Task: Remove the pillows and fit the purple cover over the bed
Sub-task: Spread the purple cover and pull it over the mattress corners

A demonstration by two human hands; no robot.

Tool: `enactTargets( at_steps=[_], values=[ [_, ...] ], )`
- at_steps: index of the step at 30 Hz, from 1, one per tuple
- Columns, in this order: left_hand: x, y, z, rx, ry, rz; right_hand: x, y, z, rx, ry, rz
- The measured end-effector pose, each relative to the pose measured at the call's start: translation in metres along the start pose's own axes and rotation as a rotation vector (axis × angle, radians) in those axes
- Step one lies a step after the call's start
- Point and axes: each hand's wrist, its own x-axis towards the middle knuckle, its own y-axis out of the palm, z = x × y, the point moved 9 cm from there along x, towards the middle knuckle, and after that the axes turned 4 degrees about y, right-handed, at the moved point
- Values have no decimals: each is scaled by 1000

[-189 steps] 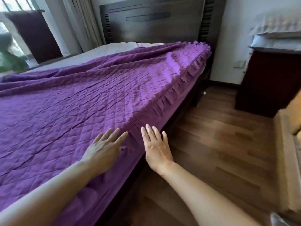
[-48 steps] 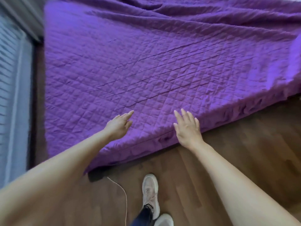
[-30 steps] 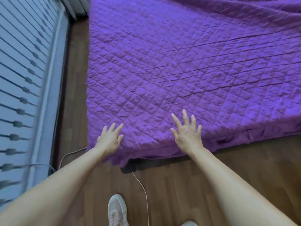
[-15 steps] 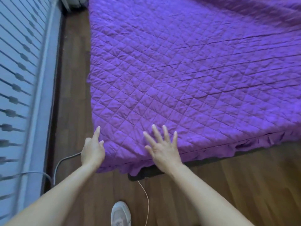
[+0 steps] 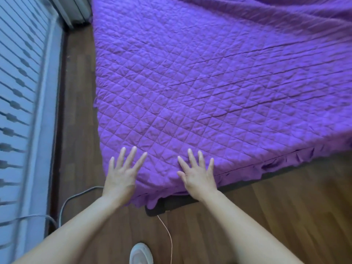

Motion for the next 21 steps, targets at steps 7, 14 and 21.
enactTargets(
  at_steps=[7, 14, 21],
  values=[
    [20, -43, -108, -52, 115, 181, -51, -45, -80, 133, 94, -98],
    [46, -154, -303, -11, 408, 75, -120, -120, -227, 294, 280, -246],
    [57, -232, -477, 49, 565, -1, -204, -159, -379, 396, 398, -367]
  ],
)
